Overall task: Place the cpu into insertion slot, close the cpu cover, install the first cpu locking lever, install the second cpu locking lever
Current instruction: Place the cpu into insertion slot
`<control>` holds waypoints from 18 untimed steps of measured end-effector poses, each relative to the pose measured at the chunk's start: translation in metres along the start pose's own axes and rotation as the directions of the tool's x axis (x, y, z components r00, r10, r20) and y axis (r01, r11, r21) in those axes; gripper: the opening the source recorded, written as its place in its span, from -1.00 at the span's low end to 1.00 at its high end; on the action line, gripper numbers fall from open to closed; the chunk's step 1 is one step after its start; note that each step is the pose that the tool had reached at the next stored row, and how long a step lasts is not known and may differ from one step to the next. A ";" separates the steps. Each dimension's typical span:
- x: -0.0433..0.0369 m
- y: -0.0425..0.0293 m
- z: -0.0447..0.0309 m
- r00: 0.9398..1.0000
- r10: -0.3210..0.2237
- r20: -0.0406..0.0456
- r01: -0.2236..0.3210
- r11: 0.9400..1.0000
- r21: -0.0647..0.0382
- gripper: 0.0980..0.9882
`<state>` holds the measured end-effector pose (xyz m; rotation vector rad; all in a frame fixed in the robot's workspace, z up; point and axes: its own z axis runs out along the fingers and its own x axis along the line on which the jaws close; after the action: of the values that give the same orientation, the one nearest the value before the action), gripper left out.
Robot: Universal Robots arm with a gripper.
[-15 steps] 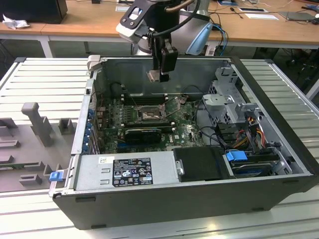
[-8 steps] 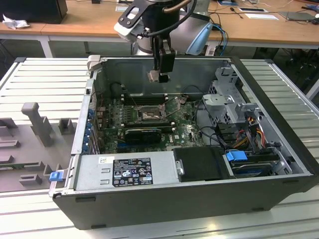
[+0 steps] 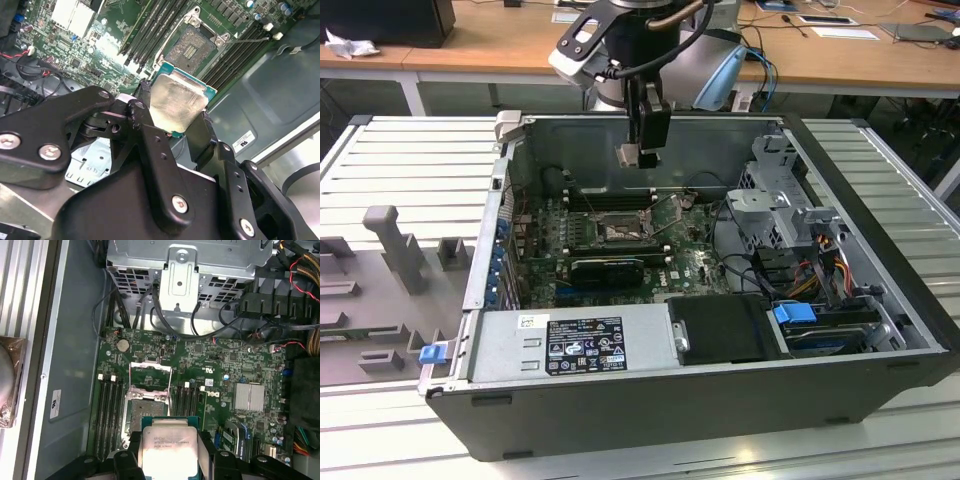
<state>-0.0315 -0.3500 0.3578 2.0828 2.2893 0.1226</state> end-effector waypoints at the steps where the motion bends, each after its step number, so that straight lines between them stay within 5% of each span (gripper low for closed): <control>1: 0.0000 0.0000 0.0001 1.000 0.000 0.000 0.000 1.000 0.000 -0.03; 18: 0.0000 -0.0001 0.0012 0.997 0.077 0.007 -0.077 0.997 -0.002 -0.03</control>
<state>-0.0315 -0.3499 0.3566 2.1675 2.2052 0.1200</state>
